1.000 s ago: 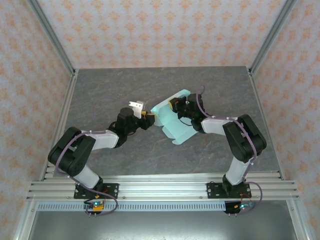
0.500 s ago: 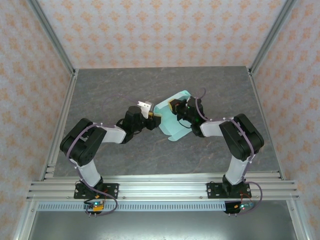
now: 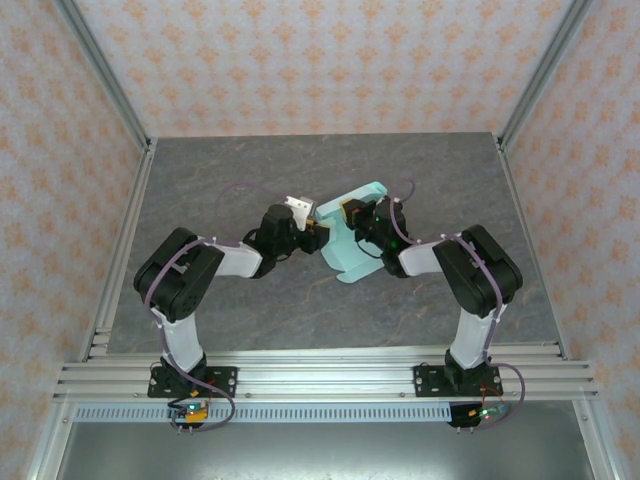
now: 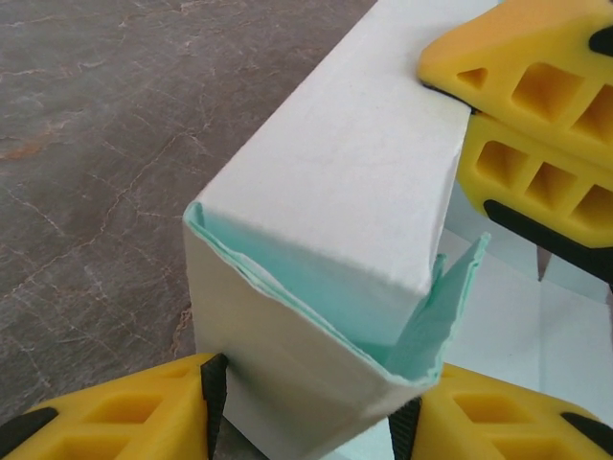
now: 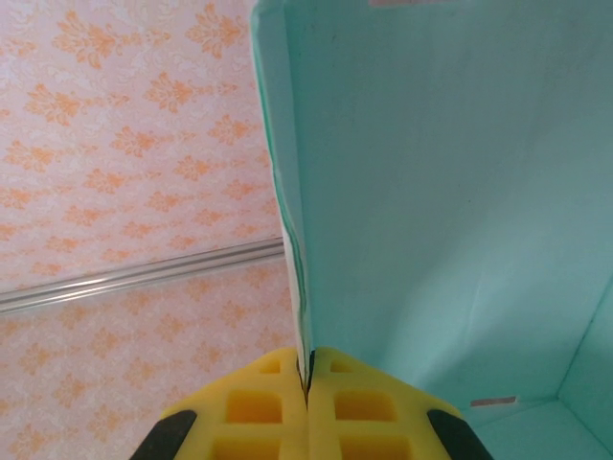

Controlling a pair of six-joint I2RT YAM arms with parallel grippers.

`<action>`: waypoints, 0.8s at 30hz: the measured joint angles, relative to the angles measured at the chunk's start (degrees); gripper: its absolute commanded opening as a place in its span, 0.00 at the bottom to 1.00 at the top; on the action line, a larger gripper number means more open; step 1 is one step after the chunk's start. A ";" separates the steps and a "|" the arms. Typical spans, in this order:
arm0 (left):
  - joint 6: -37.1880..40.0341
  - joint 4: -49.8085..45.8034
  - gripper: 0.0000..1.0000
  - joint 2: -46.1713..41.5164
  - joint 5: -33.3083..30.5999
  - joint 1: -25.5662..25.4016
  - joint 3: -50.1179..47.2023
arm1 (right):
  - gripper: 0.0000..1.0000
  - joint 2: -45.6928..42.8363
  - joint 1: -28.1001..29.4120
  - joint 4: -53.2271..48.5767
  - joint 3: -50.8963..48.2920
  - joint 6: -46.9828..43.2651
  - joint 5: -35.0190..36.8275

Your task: Fold the paper box

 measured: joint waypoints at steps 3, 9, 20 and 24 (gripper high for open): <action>0.00 -0.83 0.49 0.92 -1.09 -0.72 1.53 | 0.05 0.20 0.33 1.46 -0.68 0.44 1.97; 0.00 -1.03 0.49 2.32 -4.92 -2.54 3.26 | 0.04 0.24 1.36 5.11 -3.28 1.49 6.93; 0.46 -0.42 0.44 7.61 -7.61 -3.87 7.30 | 0.04 -1.38 3.50 6.71 -6.25 2.14 15.19; 1.62 -0.85 0.24 8.20 -9.62 -3.91 8.13 | 0.06 -1.57 4.42 7.06 -6.32 2.16 17.33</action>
